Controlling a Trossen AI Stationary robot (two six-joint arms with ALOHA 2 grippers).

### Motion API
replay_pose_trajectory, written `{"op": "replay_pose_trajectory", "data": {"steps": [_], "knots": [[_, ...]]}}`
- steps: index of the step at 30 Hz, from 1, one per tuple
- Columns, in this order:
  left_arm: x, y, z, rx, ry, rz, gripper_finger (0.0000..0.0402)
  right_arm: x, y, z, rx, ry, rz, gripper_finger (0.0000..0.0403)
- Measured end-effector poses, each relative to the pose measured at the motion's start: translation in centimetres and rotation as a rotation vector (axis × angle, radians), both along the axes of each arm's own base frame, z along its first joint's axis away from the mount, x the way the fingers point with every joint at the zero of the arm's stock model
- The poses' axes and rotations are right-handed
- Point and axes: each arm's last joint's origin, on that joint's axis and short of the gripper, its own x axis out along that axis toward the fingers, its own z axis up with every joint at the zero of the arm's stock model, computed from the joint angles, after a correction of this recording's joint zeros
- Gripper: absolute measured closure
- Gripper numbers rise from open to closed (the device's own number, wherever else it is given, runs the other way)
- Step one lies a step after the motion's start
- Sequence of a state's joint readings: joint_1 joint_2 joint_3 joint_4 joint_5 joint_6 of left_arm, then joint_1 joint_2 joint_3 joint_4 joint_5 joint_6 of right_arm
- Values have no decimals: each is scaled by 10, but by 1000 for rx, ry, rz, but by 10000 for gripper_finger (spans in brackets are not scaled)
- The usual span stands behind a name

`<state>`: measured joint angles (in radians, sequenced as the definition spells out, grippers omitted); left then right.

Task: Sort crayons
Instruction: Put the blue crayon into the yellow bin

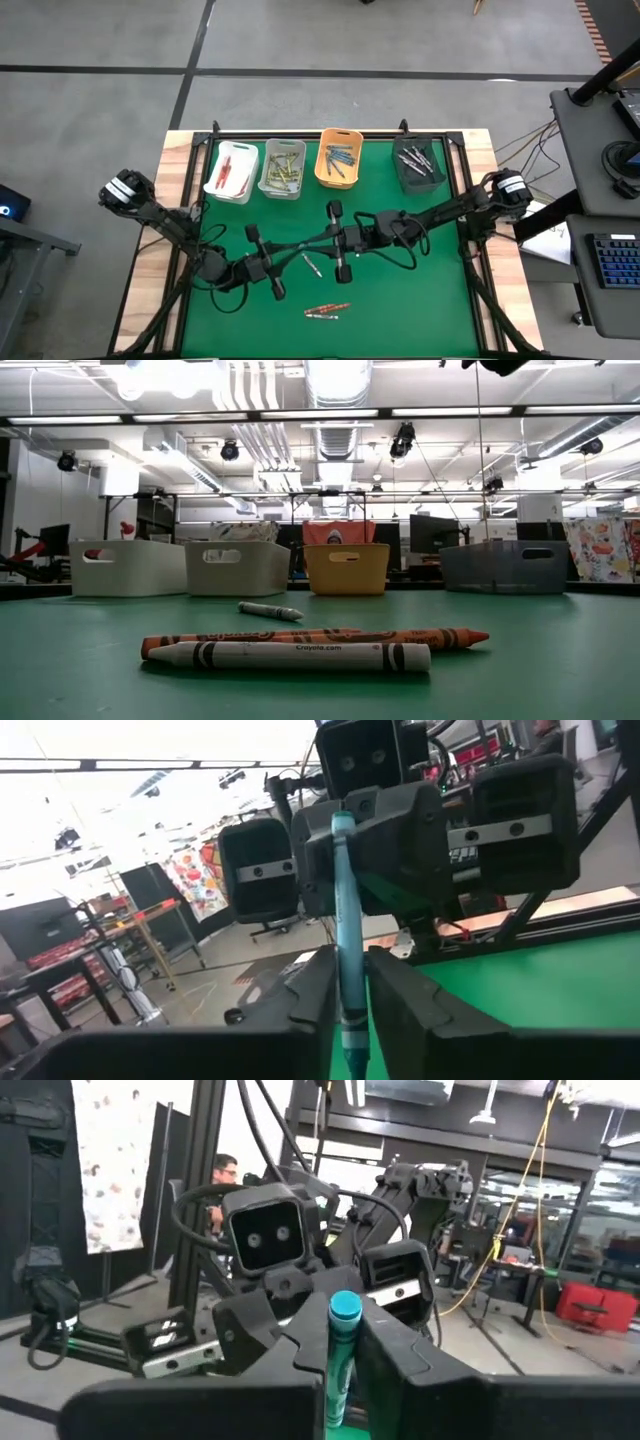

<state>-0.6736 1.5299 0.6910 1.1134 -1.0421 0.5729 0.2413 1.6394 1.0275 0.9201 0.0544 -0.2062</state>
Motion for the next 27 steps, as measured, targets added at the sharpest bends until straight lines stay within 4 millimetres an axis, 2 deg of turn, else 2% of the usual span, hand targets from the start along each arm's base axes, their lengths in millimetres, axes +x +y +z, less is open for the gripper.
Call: {"op": "replay_pose_trajectory", "data": {"steps": [5, 8, 11, 14, 17, 21, 23, 27], "knots": [[0, 0, 0, -7, -3, -3, 317, 0, -1, -1, 11, 23, -1, 386], [-1, 1, 2, 0, 1, 13, 300, -2, -6, 1, 13, 70, -79, 387], [-4, 4, 6, -5, 11, 85, 292, -4, -18, 8, -7, 174, -220, 388], [-7, 7, 10, -4, 25, 148, 291, -3, -41, 13, -40, 318, -363, 388], [-11, 10, 15, 11, 33, 152, 291, 1, -76, 18, -45, 479, -507, 388], [-20, 19, 19, 20, 33, 157, 291, -2, -140, 21, 12, 662, -689, 389], [-26, 25, 19, 23, 33, 161, 291, -6, -174, 16, 25, 739, -777, 389], [-41, 38, 14, 7, 25, 167, 291, -14, -239, -9, 51, 833, -862, 389]]}}
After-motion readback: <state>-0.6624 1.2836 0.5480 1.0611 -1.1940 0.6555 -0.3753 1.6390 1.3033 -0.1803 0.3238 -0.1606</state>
